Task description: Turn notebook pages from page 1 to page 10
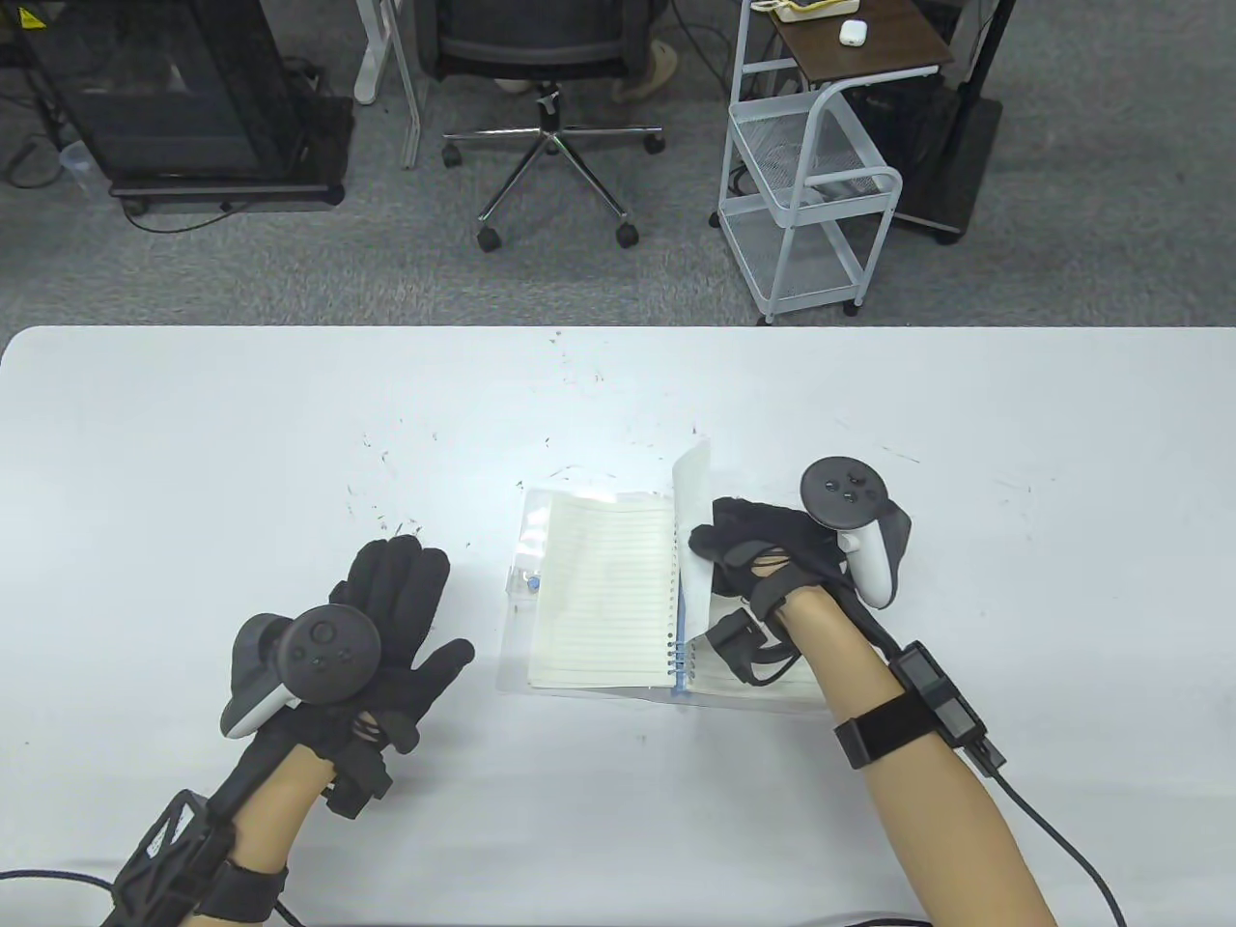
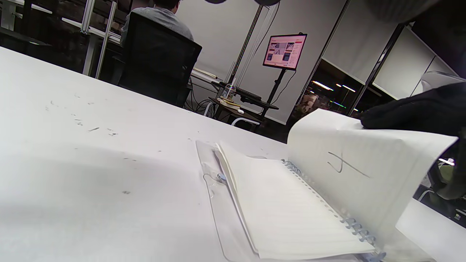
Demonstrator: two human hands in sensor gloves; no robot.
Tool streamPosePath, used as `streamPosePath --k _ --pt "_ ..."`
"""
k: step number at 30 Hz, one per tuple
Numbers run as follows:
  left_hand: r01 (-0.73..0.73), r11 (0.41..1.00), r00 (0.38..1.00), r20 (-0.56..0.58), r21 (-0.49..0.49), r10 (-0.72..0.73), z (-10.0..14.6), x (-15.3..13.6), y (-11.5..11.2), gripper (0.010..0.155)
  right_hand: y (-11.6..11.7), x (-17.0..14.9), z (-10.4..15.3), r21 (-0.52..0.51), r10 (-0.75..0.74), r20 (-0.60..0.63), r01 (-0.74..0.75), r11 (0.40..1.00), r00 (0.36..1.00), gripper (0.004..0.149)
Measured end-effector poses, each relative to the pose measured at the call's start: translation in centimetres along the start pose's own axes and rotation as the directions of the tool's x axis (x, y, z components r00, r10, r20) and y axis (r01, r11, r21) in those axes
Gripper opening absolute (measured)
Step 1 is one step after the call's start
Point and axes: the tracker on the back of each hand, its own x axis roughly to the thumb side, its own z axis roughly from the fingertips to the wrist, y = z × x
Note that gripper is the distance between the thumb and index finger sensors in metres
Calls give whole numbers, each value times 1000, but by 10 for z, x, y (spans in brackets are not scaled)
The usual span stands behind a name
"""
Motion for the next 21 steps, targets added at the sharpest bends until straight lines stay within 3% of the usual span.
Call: streamPosePath --k 12,21 --pt "-2 1000 1000 15 5 2 0 0 0 87 84 26 -36 49 294 3 -294 955 956 57" --pt "0 1000 1000 21 6 0 1 1 0 87 124 28 -47 80 422 33 -423 902 906 56"
